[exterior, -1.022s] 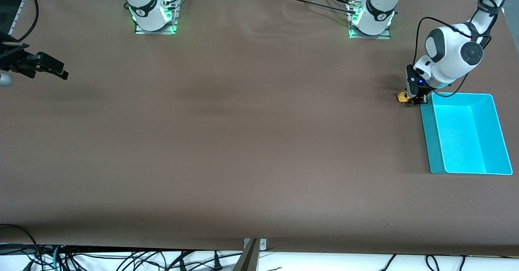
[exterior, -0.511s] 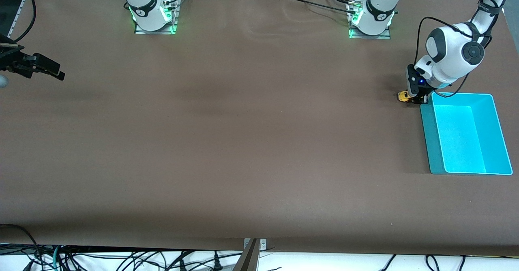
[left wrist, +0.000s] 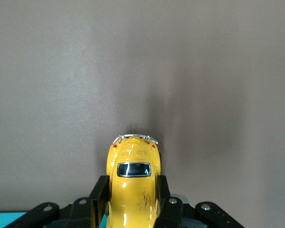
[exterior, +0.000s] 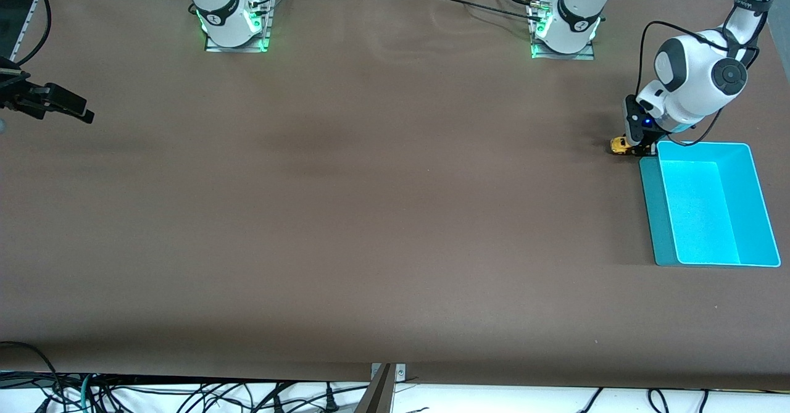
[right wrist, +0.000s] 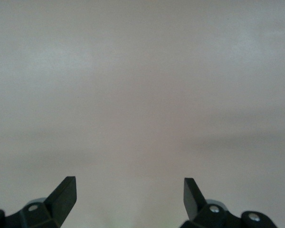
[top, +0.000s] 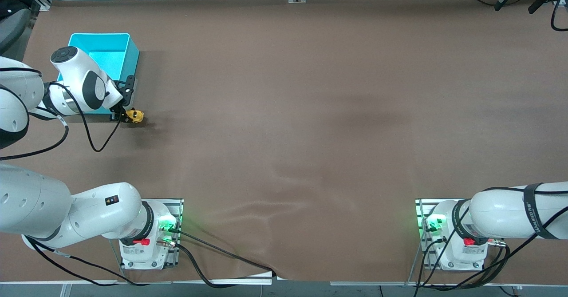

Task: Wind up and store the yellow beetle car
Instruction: 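Lift the car with the left gripper and carry it over the box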

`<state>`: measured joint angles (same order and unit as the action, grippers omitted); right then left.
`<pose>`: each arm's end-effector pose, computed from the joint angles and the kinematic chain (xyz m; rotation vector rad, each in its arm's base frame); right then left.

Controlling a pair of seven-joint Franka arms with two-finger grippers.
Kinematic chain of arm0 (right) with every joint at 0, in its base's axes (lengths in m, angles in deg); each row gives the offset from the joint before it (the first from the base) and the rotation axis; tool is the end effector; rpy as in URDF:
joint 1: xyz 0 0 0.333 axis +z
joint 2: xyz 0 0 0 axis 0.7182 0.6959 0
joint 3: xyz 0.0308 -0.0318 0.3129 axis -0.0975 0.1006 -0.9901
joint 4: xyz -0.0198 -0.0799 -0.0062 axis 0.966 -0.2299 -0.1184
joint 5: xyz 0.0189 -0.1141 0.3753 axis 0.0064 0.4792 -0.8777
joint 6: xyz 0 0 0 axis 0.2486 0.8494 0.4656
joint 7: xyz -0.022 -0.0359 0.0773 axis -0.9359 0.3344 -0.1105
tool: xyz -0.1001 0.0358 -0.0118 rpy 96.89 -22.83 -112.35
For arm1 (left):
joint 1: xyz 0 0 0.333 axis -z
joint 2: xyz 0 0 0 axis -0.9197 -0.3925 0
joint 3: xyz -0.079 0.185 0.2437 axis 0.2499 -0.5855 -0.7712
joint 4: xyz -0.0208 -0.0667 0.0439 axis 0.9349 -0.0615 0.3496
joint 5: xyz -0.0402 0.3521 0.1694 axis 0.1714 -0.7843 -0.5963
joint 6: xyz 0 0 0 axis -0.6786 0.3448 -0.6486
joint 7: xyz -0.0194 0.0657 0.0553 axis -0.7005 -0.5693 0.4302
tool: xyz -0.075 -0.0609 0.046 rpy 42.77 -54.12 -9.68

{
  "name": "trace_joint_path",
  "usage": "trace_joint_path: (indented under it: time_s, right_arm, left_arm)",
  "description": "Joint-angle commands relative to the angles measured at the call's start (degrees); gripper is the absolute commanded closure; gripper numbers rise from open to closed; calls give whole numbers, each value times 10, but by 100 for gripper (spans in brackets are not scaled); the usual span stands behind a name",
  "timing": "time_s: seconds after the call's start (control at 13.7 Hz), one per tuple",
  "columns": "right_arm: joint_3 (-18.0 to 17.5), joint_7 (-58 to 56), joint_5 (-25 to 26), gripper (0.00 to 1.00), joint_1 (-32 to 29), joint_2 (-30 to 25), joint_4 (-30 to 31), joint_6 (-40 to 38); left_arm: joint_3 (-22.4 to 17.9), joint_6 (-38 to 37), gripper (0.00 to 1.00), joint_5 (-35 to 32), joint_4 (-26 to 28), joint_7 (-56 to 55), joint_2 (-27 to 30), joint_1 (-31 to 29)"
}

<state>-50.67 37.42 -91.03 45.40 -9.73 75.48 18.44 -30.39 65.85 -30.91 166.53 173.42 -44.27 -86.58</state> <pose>0.5415 -0.0700 0.5716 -3.0993 0.1638 0.0904 0.4069 0.1208 0.2141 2.2446 -2.1338 -0.0726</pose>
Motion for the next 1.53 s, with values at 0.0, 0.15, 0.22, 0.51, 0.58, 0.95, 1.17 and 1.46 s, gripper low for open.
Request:
trace_joint_path:
  time_s: [0.0,0.15,0.22,0.51,0.58,0.95,1.17,1.46]
  right_arm:
    - [7,4,-7,0,-2,2,-2,-4]
    - [7,4,-7,0,-2,3,-2,-3]
    - [7,4,-7,0,-2,3,-2,-3]
    - [7,4,-7,0,-1,3,-2,-3]
    - [7,4,-7,0,-1,3,-2,-3]
    - [7,4,-7,0,-2,3,-2,-4]
    - [12,3,-7,0,-2,3,-1,-5]
    - [12,3,-6,0,0,3,-1,-8]
  left_arm:
    - [50,-34,59,74,-3,-1,25,-1]
    - [88,-52,59,121,-3,-25,36,-1]
    - [109,-55,59,129,-5,-49,46,-1]
    - [124,-195,58,125,-110,-66,70,-3]
    - [121,-251,58,121,-153,-62,69,-5]
    - [90,-347,57,13,-293,7,38,-58]
    - [58,-343,57,13,-358,101,-40,-89]
    - [56,-291,57,14,-386,158,-113,-122]
